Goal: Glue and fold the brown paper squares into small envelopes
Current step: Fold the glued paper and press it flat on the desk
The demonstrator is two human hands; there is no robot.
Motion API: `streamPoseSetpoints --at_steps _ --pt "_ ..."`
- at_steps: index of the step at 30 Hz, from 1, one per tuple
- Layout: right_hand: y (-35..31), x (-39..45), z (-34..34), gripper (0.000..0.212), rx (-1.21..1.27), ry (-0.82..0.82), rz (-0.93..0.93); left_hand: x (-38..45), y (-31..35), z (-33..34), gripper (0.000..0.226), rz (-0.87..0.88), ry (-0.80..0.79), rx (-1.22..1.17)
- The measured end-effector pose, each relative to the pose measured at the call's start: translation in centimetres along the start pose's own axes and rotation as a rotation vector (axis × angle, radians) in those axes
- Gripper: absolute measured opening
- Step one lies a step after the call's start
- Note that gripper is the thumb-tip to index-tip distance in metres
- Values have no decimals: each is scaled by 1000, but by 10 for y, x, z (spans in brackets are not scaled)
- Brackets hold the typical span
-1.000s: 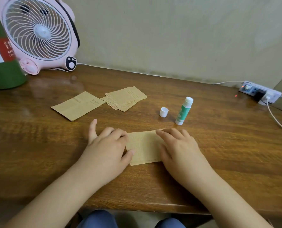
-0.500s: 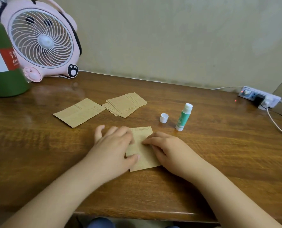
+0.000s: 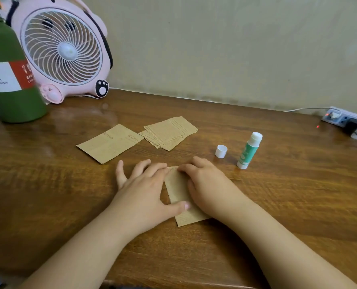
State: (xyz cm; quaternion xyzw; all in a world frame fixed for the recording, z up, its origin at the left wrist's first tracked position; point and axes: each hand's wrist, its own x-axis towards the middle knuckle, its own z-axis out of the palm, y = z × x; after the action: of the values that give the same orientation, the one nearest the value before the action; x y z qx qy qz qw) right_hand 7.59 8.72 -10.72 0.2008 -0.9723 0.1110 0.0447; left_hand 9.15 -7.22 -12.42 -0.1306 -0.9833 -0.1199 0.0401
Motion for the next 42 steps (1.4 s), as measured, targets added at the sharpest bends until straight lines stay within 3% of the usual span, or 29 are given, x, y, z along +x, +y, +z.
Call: streamPoseSetpoints --at_steps 5,9,15,20,24,28,33,39,42 --pt "13 0 -6 43 -167 31 65 0 1 1 98 -65 -4 32" --pt "-12 8 7 75 -18 -20 -135 -1 0 1 99 -85 -4 33" --pt "3 -1 -5 43 37 24 -2 -2 -2 -1 106 -79 -49 47" --pt "6 -2 -7 42 18 34 7 0 -3 0 100 -35 -60 -8" --pt "-4 -2 2 59 7 32 -111 0 -3 0 92 -5 -65 -16" --pt "7 -8 -6 43 14 20 -9 2 -3 -2 93 -2 -76 29" --pt "31 -20 -16 40 -72 69 91 2 -3 -3 94 -3 -95 48" --pt "1 -3 7 46 -245 192 -70 2 -2 -2 92 -8 -74 40" --pt "2 -5 6 48 -252 193 -43 0 -3 -1 93 -10 -76 44"
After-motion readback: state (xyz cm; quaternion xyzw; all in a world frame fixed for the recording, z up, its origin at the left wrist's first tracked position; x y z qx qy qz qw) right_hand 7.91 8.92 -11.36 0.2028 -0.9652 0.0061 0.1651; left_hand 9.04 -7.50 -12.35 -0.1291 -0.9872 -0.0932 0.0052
